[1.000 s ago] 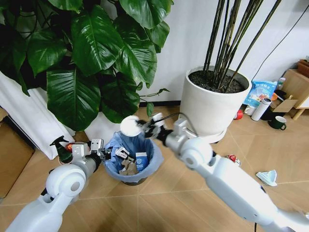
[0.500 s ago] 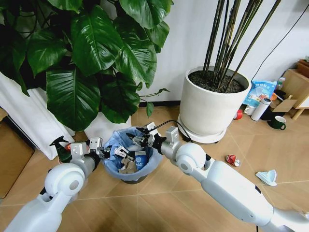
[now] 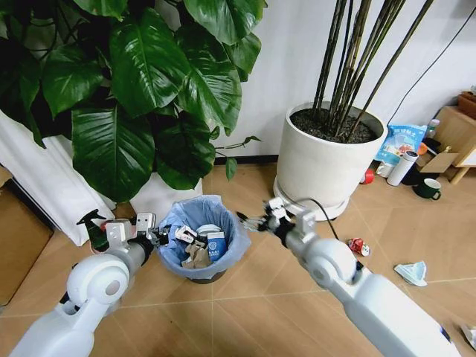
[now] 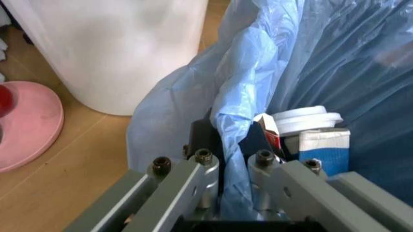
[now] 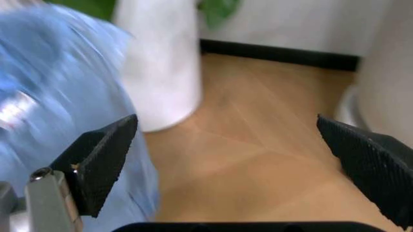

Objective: Pick up the trash bin and place the garbage on the floor into it.

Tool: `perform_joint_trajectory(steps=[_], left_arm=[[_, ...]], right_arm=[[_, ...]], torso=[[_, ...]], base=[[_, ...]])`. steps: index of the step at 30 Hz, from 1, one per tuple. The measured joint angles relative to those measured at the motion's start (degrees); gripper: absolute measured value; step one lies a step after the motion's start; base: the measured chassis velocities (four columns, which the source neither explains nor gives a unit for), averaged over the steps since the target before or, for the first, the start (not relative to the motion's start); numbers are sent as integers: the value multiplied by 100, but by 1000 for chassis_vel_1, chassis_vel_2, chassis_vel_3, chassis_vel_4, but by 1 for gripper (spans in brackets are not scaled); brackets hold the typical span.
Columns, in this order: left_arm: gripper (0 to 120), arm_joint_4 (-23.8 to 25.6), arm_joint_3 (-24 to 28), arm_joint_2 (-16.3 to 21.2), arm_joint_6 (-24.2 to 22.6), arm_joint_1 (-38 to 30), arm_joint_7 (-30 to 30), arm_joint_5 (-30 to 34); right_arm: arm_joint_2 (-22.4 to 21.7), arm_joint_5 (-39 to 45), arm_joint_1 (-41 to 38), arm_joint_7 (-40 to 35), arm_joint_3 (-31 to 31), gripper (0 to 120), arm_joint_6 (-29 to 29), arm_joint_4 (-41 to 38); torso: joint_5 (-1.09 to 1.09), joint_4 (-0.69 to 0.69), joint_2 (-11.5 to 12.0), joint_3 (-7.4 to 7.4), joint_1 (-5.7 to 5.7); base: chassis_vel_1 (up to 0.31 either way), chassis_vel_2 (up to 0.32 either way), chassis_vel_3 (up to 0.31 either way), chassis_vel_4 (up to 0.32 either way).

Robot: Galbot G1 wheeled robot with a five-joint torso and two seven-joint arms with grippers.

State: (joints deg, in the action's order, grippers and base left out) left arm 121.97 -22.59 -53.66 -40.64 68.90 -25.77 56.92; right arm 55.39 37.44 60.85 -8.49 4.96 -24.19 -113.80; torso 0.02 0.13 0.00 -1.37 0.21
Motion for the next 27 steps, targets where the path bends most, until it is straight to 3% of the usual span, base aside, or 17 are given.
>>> perform_joint_trajectory(steps=[14,27], left_arm=[[0,168,-87,-138,48,169,8,-116],[0,288,-85,-147,55,250,29,-130]], right_arm=[[365,-890,1875,441,2022,100,223,-164],[614,-1009,2086,476,2361,100,329,-94]], torso=[[2,1,0,0,0],[2,1,0,0,1]], base=[[-2,-3,5,4],[-99,-103,106,102]])
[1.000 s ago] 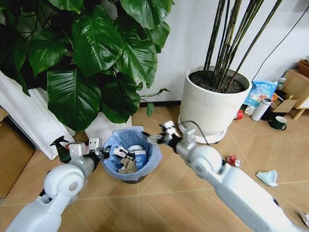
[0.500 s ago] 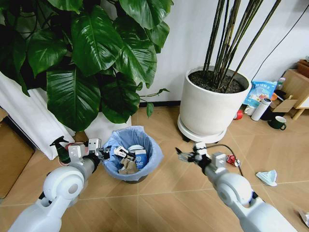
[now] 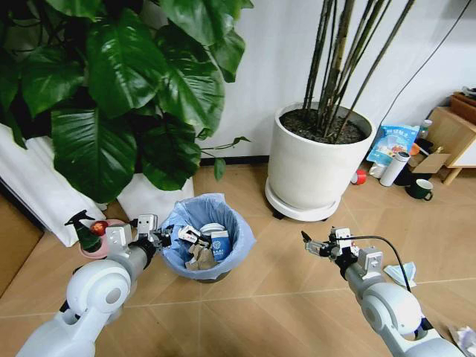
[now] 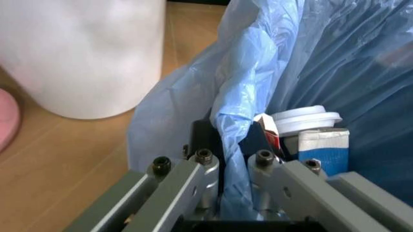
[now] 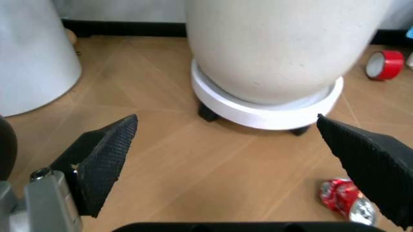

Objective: Pick up the trash bin and place the garbage on the floor into it.

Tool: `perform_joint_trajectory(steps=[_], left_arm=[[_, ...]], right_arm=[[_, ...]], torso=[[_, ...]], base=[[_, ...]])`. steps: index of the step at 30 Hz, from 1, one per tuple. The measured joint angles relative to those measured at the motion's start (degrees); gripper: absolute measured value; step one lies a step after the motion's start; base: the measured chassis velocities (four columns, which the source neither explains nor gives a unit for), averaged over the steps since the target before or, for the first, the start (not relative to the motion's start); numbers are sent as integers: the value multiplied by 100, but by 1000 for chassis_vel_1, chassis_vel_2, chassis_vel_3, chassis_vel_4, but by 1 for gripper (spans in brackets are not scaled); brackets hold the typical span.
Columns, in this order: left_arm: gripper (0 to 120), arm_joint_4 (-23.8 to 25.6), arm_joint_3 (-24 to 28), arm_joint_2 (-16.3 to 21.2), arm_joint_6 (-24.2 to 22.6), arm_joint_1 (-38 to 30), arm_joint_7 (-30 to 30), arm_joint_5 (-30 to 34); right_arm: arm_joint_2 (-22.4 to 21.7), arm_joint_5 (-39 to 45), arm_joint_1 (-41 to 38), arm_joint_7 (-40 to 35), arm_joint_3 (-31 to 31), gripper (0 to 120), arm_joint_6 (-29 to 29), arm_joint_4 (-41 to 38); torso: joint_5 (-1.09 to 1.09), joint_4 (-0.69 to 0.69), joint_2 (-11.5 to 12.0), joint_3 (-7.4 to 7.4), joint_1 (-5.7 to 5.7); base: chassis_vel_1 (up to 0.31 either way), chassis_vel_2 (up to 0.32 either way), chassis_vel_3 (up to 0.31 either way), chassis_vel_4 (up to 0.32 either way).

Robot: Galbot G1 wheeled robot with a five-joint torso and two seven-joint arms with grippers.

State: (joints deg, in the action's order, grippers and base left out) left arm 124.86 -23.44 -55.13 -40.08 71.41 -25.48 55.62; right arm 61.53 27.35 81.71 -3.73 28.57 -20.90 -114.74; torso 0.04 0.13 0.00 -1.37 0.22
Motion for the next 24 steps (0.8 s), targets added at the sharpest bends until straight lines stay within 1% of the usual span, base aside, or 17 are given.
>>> perform_joint_trajectory(steps=[9,10,14,15,16,19,22,24], left_arm=[[0,25,-10,-23,8,30,6,-12],[0,28,-13,-24,9,30,8,-12],[0,30,-15,-26,11,33,22,-20],[0,34,-16,-27,13,41,36,-33],[0,39,-16,-35,17,52,54,-46],[0,43,-16,-43,21,51,62,-53],[0,44,-16,-49,24,50,65,-55],[0,44,-17,-51,26,48,68,-58]], right_arm=[[125,-65,1,12,12,100,37,144],[134,-67,1,13,15,100,41,160],[135,-75,-8,13,19,100,43,198],[135,-82,-20,14,20,100,43,225],[135,-92,-44,15,20,100,43,275],[143,-101,-60,23,19,100,59,320],[148,-119,-80,40,17,100,82,377],[150,-152,-91,53,15,100,107,420]], torso=[[2,-1,0,0,0],[-1,-1,0,0,0],[2,0,0,0,0],[-2,0,0,0,0],[1,0,0,0,0],[-2,0,0,0,0],[2,-1,0,0,0],[-2,0,0,0,0]], base=[[-110,-116,122,119],[-138,-164,183,134],[-175,-168,157,154],[-186,-172,182,163],[-175,-157,187,164],[-167,-169,184,175],[-162,-186,179,181],[-196,-184,192,200]])
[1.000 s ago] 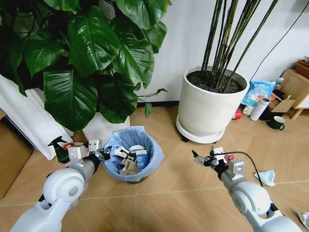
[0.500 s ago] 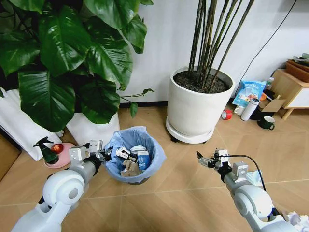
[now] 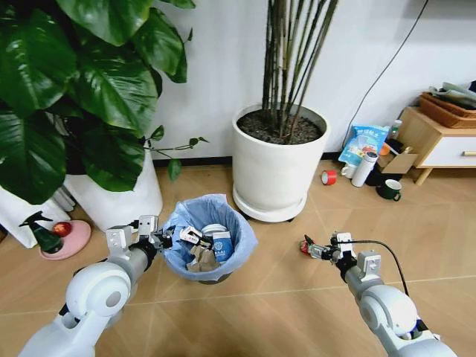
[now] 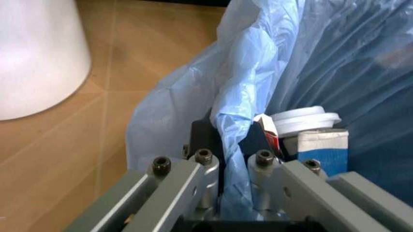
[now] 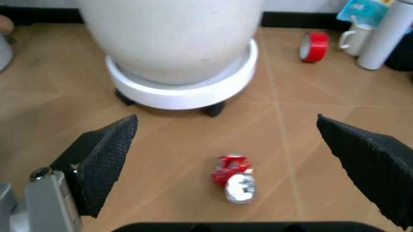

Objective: Pick up the trash bin and place the garbage on the floor into it.

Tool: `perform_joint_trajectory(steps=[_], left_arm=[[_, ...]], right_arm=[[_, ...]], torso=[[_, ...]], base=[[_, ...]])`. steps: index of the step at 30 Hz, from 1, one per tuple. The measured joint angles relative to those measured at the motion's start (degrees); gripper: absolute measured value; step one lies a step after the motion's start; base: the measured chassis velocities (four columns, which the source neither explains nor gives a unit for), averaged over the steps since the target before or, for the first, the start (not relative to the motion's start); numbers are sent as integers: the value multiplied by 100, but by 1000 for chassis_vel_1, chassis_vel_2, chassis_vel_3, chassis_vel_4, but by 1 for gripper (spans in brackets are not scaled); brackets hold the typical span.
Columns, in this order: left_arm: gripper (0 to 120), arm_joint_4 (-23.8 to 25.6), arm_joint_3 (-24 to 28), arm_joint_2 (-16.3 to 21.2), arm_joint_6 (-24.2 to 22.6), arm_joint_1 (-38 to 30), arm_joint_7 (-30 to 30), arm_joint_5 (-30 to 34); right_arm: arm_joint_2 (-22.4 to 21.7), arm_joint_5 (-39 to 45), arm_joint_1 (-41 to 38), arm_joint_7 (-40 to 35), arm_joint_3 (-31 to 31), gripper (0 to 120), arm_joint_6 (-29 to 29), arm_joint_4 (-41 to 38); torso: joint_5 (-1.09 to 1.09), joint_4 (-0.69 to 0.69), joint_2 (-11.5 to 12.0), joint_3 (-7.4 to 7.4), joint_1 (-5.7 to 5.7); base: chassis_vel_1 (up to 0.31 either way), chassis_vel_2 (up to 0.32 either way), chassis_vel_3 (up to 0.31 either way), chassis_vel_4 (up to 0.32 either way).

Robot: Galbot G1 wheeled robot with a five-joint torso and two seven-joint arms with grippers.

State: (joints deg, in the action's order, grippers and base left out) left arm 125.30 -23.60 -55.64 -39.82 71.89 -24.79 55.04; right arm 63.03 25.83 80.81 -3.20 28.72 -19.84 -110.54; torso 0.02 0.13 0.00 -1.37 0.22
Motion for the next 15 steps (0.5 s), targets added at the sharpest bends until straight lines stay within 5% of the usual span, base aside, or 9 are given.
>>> perform_joint_trajectory(steps=[10,15], left_arm=[[0,-1,-6,-44,20,-5,13,-29],[0,37,-7,-15,43,-3,15,-30]], right_arm=[[-6,-198,-356,48,-272,100,316,722],[-98,124,-944,44,-802,100,243,1493]], torso=[[-4,2,0,0,0],[1,2,0,0,0]], base=[[-233,-212,233,230],[-36,-70,75,53]])
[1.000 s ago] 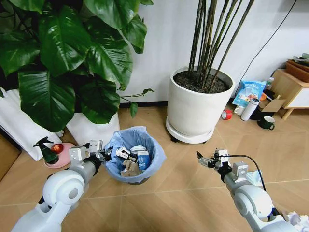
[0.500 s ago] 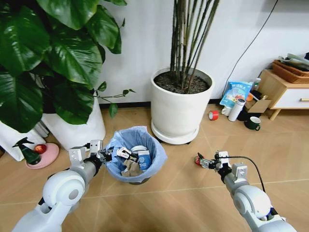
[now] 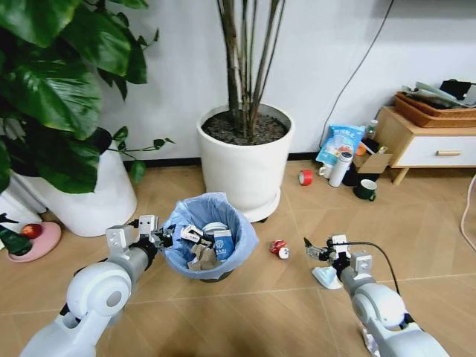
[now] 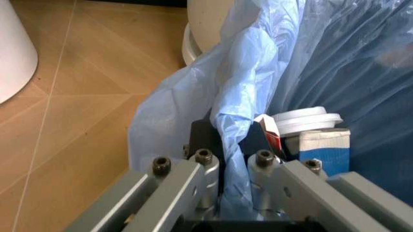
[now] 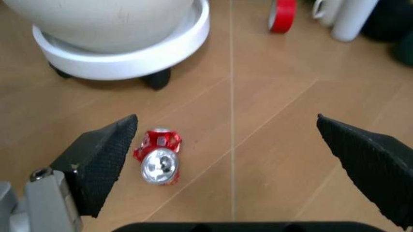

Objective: Pick up the trash bin and place the garbage on the floor into it.

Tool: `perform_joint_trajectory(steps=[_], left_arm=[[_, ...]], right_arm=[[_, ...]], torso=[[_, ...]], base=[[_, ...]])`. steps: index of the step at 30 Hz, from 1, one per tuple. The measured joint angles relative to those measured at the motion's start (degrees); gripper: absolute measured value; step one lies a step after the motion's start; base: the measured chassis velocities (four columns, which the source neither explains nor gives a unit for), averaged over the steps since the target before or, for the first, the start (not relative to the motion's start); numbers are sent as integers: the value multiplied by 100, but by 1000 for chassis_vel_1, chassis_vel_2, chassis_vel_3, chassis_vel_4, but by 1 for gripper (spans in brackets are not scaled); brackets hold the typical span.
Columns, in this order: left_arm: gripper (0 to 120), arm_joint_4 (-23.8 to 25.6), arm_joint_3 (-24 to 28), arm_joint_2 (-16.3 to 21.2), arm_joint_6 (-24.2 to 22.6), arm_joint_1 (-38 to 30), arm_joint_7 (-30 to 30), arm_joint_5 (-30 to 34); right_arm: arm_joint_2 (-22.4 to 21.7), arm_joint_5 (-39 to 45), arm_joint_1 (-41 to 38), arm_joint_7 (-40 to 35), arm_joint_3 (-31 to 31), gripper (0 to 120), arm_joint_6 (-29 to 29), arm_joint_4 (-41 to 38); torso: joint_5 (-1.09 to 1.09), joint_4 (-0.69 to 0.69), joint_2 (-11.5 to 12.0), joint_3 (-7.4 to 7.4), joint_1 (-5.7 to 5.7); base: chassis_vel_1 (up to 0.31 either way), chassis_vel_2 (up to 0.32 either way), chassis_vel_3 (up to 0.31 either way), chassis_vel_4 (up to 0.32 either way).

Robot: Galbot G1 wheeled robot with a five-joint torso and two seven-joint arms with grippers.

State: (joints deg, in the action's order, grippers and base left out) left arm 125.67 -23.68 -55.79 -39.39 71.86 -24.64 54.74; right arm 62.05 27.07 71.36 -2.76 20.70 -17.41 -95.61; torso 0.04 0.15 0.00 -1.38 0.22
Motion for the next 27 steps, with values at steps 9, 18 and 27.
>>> perform_joint_trajectory(steps=[9,18,27], left_arm=[[0,48,-34,74,18,13,-4,17],[0,49,14,77,56,5,0,1],[0,28,36,77,64,-23,0,-5]], right_arm=[[453,-186,-1120,569,-588,100,15,1624],[1026,-657,-1807,942,-788,100,229,3054],[1284,-1009,-2154,1136,-746,100,443,3842]], torso=[[5,-4,0,0,0],[2,-1,0,0,0],[0,-2,1,0,0]], base=[[48,62,-34,-36],[0,0,0,0],[0,0,0,0]])
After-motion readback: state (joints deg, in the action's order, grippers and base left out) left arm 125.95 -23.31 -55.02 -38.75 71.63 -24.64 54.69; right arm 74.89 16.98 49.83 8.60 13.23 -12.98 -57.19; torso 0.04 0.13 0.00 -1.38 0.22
